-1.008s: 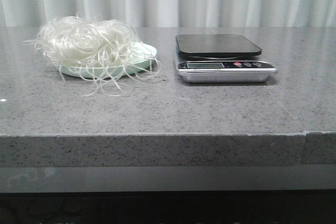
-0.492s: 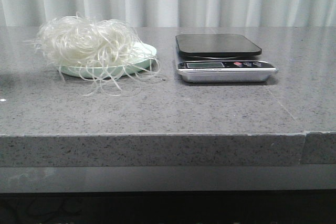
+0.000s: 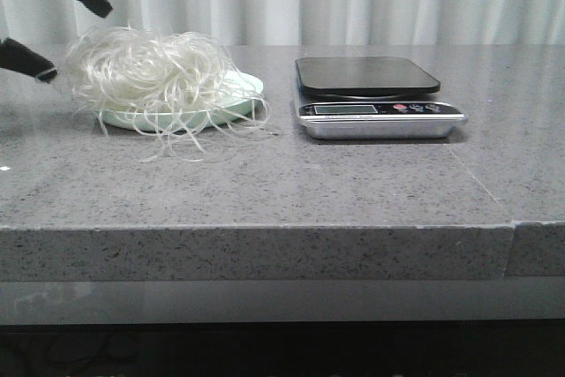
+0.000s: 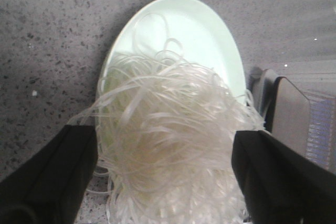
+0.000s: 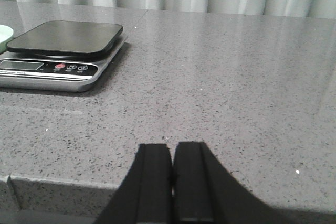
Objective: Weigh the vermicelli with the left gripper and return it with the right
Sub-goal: 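Lower the left gripper onto the vermicelli pile on the green plate, then close the left gripper on the vermicelli and lift it off the plate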
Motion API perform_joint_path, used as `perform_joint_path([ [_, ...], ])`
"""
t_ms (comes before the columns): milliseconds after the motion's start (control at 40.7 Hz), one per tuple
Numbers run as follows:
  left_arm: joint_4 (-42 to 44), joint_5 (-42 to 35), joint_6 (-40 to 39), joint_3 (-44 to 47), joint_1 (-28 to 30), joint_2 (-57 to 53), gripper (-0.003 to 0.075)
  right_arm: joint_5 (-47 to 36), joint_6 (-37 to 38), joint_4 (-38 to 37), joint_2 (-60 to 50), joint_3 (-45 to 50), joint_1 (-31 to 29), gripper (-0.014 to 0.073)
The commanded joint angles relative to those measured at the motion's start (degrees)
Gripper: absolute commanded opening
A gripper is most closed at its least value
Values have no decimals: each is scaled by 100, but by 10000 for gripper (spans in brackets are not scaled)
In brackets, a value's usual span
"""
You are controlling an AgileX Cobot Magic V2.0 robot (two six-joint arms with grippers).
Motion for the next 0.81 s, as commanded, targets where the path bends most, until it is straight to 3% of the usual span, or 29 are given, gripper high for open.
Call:
perform_joint_path([
  [0, -311, -13, 45, -201, -180, -71, 581, -428, -15, 18, -82, -48, -22, 157],
  [172, -311, -47, 56, -201, -469, 65, 558, -428, -15, 18, -82, -48, -22, 157],
  [246, -311, -61, 56, -212, -506, 76, 489, -428, -15, 18, -82, -48, -22, 157],
  [443, -311, 132, 56, -212, -495, 76, 125, -428, -15, 18, -82, -48, -22, 157],
  [492, -311, 156, 56, -212, -495, 76, 157, -428, -15, 18, -82, -48, -22, 157],
  [787, -300, 452, 56, -534, -495, 76, 137, -428, -15, 18, -82, -48, -22, 157],
])
